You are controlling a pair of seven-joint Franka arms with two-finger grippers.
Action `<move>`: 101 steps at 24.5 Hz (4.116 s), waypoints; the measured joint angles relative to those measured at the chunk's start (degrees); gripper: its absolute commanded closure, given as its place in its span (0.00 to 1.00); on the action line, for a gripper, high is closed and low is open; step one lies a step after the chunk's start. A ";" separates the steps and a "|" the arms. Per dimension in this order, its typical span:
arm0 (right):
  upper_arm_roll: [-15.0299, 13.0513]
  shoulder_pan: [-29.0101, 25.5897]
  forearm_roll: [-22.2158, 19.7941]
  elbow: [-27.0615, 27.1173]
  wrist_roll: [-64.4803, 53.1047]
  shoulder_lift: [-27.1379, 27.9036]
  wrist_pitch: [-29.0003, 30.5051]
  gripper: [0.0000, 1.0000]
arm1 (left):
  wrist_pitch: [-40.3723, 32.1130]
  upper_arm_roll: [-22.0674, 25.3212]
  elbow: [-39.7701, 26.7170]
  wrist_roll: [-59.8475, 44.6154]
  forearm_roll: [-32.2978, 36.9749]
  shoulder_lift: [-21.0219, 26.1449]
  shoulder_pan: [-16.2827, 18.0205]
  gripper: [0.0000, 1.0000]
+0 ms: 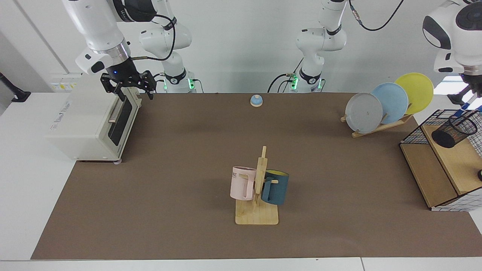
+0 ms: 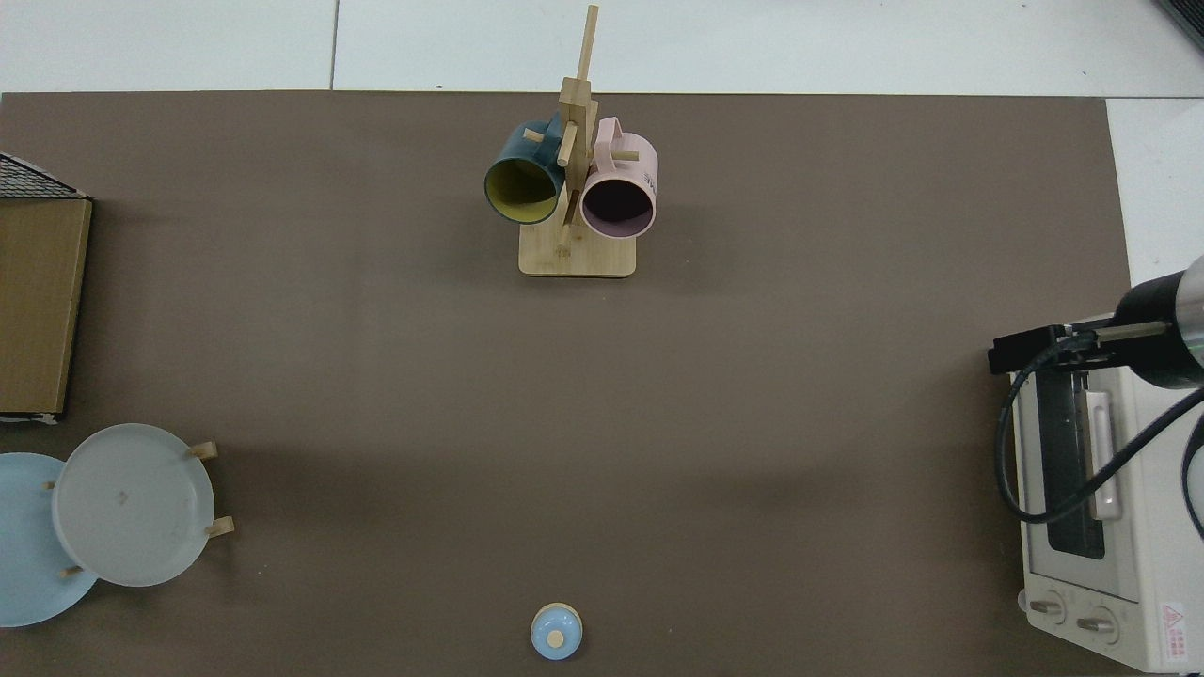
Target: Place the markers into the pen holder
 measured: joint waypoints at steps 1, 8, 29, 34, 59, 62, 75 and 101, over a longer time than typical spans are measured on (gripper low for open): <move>0.04 0.00 0.00 0.00 0.00 0.00 0.00 0.00 | 0.05 0.00 0.25 0.14 0.39 0.18 0.01 1.00; 0.05 0.00 0.00 0.00 0.00 0.00 0.00 0.00 | 1.79 0.14 0.93 0.80 0.88 0.45 0.78 1.00; 0.23 0.04 0.00 0.00 0.00 0.00 0.00 0.00 | 10.36 0.30 -3.11 1.95 -2.72 4.72 4.19 1.00; 0.23 0.04 0.00 0.00 0.00 0.00 0.00 0.00 | 10.59 0.39 -3.96 2.09 -2.77 5.40 4.24 0.00; 0.24 0.04 0.00 0.00 0.00 0.00 0.00 0.00 | 3.88 -10.85 -6.04 -21.52 -17.99 3.64 3.08 0.00; 0.23 0.04 0.00 0.00 0.00 0.00 0.00 0.00 | 3.55 -11.70 -8.92 -30.94 -22.28 2.15 2.67 0.00; 0.13 0.00 0.00 0.00 0.00 0.00 0.00 0.00 | 2.88 -11.30 -14.35 -55.57 -35.52 0.19 2.28 0.00; -0.07 -0.09 0.00 0.00 0.00 0.00 0.00 0.00 | -8.24 -13.64 -4.83 -77.61 -39.04 -8.92 0.10 0.00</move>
